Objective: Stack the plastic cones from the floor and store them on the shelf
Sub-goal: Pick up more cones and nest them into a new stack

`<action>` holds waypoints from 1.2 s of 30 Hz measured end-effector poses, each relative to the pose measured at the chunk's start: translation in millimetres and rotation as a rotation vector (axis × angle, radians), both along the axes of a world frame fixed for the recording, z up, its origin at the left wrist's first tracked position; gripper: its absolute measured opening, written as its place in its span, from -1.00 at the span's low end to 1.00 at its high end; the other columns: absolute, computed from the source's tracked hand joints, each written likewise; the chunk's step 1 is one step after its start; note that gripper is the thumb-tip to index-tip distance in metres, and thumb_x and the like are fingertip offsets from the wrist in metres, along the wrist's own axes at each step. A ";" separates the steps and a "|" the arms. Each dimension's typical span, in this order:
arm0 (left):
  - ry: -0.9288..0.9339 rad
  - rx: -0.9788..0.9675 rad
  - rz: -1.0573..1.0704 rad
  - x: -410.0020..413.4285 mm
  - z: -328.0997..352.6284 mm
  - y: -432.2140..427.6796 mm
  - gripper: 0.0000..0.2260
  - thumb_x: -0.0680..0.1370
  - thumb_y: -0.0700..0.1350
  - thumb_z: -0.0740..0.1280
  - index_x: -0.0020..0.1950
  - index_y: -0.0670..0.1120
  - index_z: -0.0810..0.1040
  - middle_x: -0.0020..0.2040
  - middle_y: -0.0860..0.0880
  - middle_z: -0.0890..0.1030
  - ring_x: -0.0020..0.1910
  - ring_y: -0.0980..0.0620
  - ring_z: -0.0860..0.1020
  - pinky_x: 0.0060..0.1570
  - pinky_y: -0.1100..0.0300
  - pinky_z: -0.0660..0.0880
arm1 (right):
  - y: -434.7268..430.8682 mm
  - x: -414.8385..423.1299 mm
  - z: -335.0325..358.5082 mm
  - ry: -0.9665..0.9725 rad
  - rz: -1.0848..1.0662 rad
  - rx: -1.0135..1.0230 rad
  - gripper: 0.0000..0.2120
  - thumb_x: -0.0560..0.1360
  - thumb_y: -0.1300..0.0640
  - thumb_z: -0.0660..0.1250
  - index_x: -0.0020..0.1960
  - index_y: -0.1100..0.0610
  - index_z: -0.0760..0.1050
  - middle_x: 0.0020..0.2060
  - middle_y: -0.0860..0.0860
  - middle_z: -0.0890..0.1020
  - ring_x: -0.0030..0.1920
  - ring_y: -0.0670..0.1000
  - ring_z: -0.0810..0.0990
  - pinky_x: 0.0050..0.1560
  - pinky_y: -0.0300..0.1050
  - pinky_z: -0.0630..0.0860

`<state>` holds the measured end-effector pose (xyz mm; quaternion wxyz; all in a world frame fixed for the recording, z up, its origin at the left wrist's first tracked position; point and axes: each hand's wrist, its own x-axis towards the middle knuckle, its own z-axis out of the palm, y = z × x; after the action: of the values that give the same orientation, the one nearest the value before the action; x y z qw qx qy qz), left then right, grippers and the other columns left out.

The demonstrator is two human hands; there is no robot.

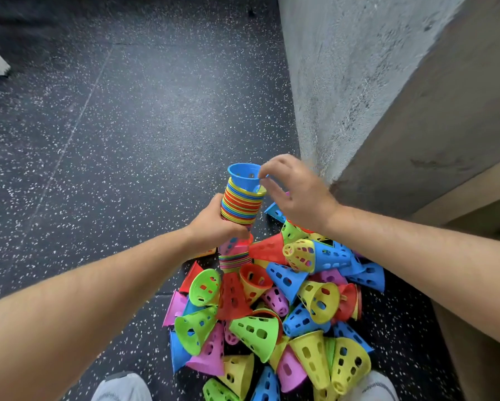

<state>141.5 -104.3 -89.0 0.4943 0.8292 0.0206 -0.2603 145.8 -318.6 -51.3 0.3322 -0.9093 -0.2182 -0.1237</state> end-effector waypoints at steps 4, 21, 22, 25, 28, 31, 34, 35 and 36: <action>-0.004 -0.018 0.001 6.2 3.8 -1.4 -0.40 0.20 -0.17 0.60 0.17 -0.03 0.42 0.01 -0.13 0.69 -0.13 0.04 0.65 0.02 0.06 0.61 | -0.3 -5.0 -8.7 0.163 0.031 0.087 -0.82 0.60 0.14 0.30 0.19 0.11 0.55 0.04 0.00 0.62 0.03 -0.10 0.57 0.10 -0.29 0.46; 0.056 -0.036 -0.003 6.4 0.5 2.1 -0.37 0.21 -0.17 0.59 0.22 -0.05 0.43 0.01 -0.11 0.68 -0.14 0.08 0.62 -0.11 0.22 0.57 | -6.3 44.8 -76.2 0.583 -0.136 -0.825 -0.68 0.57 0.16 0.28 0.29 -0.03 0.55 0.20 0.05 0.47 0.31 0.14 0.35 0.10 -0.02 0.41; 0.061 -0.035 -0.002 6.4 0.7 2.5 -0.37 0.23 -0.17 0.59 0.23 -0.06 0.43 0.00 -0.10 0.68 -0.14 0.09 0.62 -0.14 0.24 0.54 | -5.0 46.1 -76.5 0.592 -0.147 -0.811 -0.70 0.57 0.18 0.28 0.26 -0.03 0.57 0.16 0.05 0.47 0.30 0.14 0.36 0.09 0.00 0.42; 0.065 -0.036 -0.003 6.6 2.0 3.1 -0.37 0.21 -0.16 0.59 0.22 -0.05 0.43 0.01 -0.09 0.68 -0.11 0.06 0.63 -0.09 0.20 0.57 | -5.3 46.9 -72.3 0.603 -0.169 -0.708 -0.75 0.59 0.16 0.26 0.22 -0.03 0.57 0.12 0.07 0.49 0.26 0.17 0.39 0.15 0.12 0.49; 0.072 -0.041 -0.008 6.8 2.9 4.4 -0.35 0.15 -0.11 0.55 0.20 -0.03 0.43 0.00 -0.09 0.68 -0.09 0.03 0.65 0.01 0.12 0.59 | -9.2 44.4 -60.5 0.571 -0.236 -0.492 -0.78 0.63 0.11 0.22 0.20 0.01 0.58 0.10 0.10 0.51 0.19 0.20 0.47 0.14 0.10 0.50; 0.076 -0.028 -0.003 6.8 3.7 6.9 -0.36 0.14 -0.11 0.55 0.19 -0.03 0.44 -0.03 -0.07 0.69 -0.09 0.02 0.65 0.04 0.08 0.60 | -12.2 41.2 -41.8 0.494 -0.280 -0.331 -0.80 0.65 0.11 0.22 0.18 0.09 0.58 0.06 0.12 0.56 0.09 0.16 0.53 0.02 0.00 0.46; 0.077 -0.018 0.003 6.7 5.1 10.1 -0.35 0.13 -0.09 0.56 0.19 -0.01 0.45 -0.01 -0.11 0.70 -0.05 -0.03 0.68 0.08 0.01 0.61 | -12.6 37.6 -24.9 0.393 -0.328 -0.104 -0.82 0.65 0.13 0.23 0.15 0.13 0.57 -0.04 0.11 0.55 0.00 0.12 0.52 -0.06 -0.05 0.38; 0.079 -0.015 0.008 6.4 6.7 11.0 -0.34 0.13 -0.08 0.56 0.20 0.00 0.45 0.00 -0.11 0.70 -0.02 -0.05 0.68 0.08 -0.01 0.62 | -11.8 35.4 -19.0 0.352 -0.346 -0.031 -0.82 0.65 0.14 0.23 0.16 0.14 0.57 -0.05 0.08 0.54 -0.03 0.08 0.50 -0.07 -0.10 0.34; 0.079 -0.015 0.009 6.1 8.0 11.8 -0.33 0.12 -0.07 0.56 0.20 0.00 0.45 0.01 -0.11 0.70 -0.01 -0.06 0.69 0.08 -0.01 0.62 | -10.9 33.8 -14.1 0.305 -0.360 0.036 -0.82 0.64 0.15 0.24 0.17 0.15 0.57 -0.06 0.05 0.53 -0.03 0.03 0.47 -0.06 -0.13 0.31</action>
<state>147.6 -92.6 -81.0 0.5007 0.8143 0.0420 -0.2906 179.5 -329.6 -65.4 0.3499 -0.9357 0.0025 -0.0458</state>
